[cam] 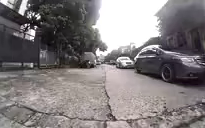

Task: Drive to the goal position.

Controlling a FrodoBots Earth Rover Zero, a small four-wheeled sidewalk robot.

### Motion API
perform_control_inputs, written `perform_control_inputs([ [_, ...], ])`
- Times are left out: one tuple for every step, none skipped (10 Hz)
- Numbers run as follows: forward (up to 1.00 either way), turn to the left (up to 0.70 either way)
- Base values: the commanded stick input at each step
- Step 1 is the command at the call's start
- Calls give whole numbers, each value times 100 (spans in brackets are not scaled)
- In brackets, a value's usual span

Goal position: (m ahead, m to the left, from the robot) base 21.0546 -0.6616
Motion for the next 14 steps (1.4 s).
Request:
perform_control_inputs([
  [70,0],
  [70,0],
  [70,0],
  [70,0],
  [70,0],
  [70,0],
  [70,0],
  [70,0],
  [70,0],
  [70,0],
  [70,0],
  [70,0],
  [70,0],
  [70,0],
])
